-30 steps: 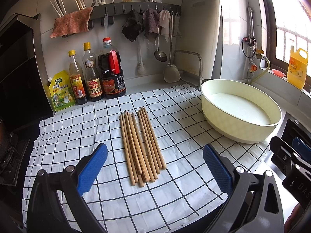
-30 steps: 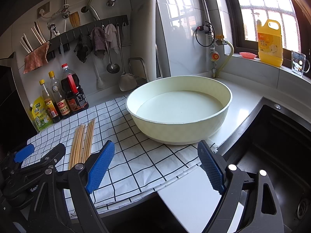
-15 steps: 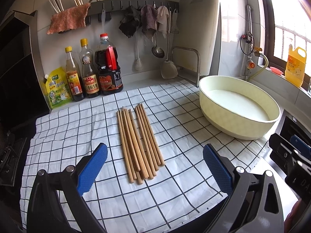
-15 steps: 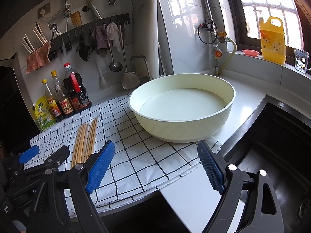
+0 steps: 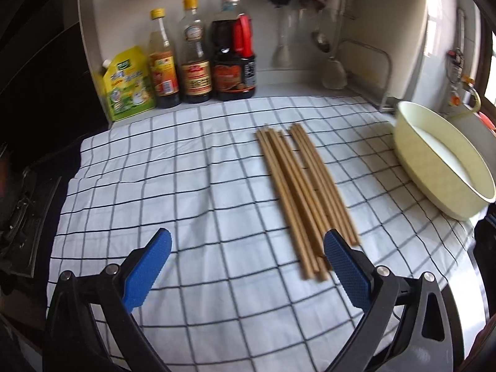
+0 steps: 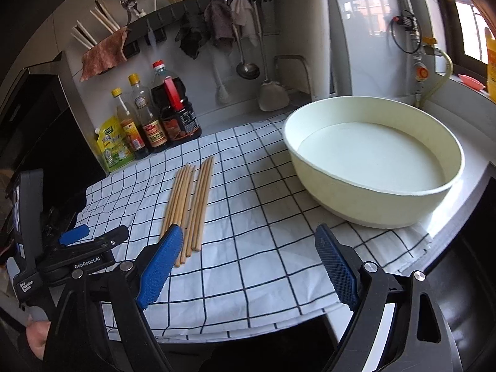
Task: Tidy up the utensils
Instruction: 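Move both tools down toward the wooden chopstick bundle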
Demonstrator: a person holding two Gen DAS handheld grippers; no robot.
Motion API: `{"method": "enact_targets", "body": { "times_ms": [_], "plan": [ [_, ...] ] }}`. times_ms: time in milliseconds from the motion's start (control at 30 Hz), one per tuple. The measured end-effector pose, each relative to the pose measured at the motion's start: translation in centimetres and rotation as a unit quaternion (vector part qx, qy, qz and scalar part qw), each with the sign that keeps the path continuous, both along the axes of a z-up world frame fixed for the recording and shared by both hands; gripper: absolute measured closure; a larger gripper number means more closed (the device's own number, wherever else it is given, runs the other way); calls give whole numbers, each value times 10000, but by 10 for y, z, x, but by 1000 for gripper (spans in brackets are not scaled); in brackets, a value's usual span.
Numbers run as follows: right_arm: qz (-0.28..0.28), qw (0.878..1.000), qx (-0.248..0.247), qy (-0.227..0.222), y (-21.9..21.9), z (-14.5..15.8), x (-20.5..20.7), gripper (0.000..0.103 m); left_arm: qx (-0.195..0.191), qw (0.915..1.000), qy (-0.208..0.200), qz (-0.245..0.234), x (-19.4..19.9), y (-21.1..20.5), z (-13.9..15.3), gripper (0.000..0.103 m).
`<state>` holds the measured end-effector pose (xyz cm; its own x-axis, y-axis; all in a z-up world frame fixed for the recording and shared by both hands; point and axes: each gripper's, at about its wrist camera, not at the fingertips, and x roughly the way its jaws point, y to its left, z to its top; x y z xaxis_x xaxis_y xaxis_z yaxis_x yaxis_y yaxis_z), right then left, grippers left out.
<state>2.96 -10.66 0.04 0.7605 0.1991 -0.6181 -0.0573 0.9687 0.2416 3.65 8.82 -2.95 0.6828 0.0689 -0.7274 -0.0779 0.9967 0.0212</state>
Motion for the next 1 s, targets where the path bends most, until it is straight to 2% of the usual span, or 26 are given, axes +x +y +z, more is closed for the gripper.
{"method": "enact_targets", "body": {
  "times_ms": [167, 333, 600, 1000],
  "plan": [
    [460, 9985, -121, 283, 26, -8, 39, 20, -290, 9994, 174, 115, 23, 21, 4, 6],
    [681, 9951, -221, 684, 40, -24, 75, 20, -400, 9976, 503, 273, 53, 29, -10, 6],
    [829, 9886, -450, 1174, 57, -49, 126, 20, -58, 9961, 756, 441, 86, 30, -27, 6],
    [652, 9833, -1130, 1268, 69, -68, 163, 20, -59, 9945, 927, 490, 100, 33, -39, 6]
  ]
}}
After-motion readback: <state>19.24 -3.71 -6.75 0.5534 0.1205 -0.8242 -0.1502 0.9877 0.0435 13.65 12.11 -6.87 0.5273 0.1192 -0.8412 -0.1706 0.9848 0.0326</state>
